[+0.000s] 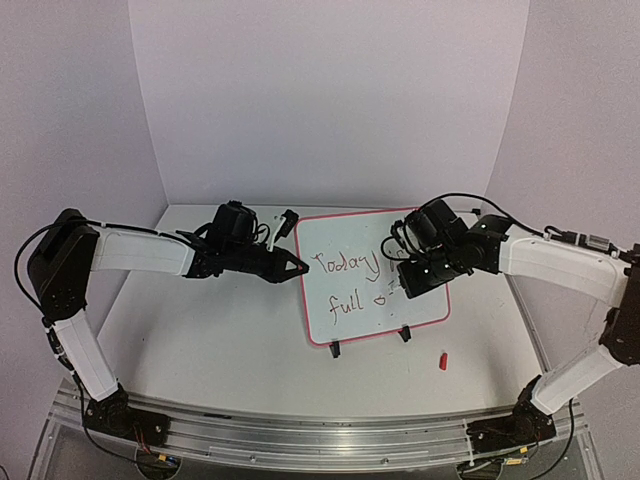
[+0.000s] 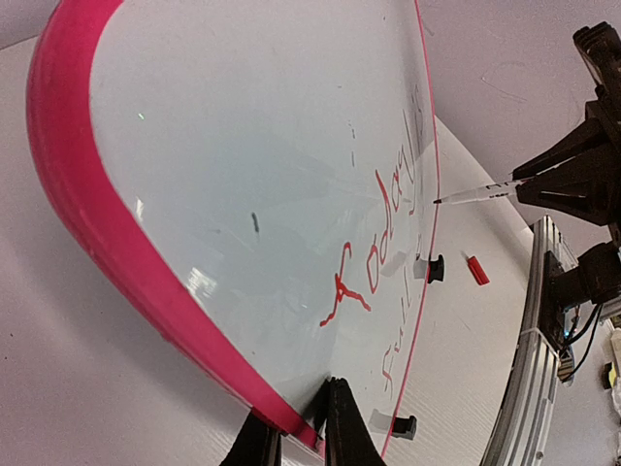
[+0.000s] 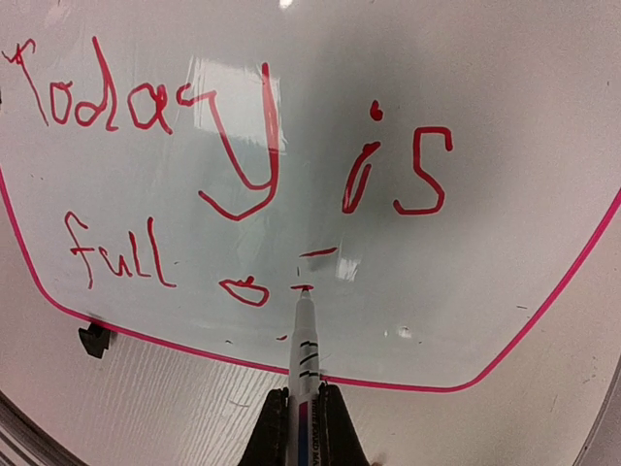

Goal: Write a sentence on the whiteboard

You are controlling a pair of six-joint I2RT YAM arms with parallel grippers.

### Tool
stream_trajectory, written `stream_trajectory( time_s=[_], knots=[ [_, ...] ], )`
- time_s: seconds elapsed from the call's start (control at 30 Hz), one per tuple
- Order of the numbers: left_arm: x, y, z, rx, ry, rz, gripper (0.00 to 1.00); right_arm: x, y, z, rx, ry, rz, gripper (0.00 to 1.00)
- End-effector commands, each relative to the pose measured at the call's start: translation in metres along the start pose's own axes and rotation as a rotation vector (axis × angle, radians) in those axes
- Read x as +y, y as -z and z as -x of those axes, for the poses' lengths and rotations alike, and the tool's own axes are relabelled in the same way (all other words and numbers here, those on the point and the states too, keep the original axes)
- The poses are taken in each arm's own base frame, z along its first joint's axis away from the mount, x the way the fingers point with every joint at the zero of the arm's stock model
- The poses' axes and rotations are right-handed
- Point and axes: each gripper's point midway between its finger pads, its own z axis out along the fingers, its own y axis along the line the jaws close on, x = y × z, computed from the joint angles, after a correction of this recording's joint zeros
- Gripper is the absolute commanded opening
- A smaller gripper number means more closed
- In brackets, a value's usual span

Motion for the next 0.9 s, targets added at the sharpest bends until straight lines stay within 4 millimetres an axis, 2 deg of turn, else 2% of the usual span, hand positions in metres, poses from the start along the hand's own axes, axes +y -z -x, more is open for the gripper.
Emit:
stream_trajectory(
  time_s=[0.0,0.17,0.37,0.87],
  knots=[
    [0.097,0.009,-0.051,0.144,-0.074,0.435,0.0,0.001,0.011,0.015,-0.048,-0.01,0.012,0.0],
    [0.097,0.009,-0.05,0.142,-0.074,0.432,0.0,-0.002,0.006,0.023,-0.054,-0.006,-0.019,0.0],
    [0.096,0.01,-0.05,0.141,-0.077,0.433,0.0,-0.006,0.009,0.028,-0.082,-0.018,-0.03,0.0],
    [0.095,0.009,-0.052,0.144,-0.077,0.426,0.0,-0.003,-0.005,0.03,-0.101,-0.016,-0.014,0.0]
  ],
)
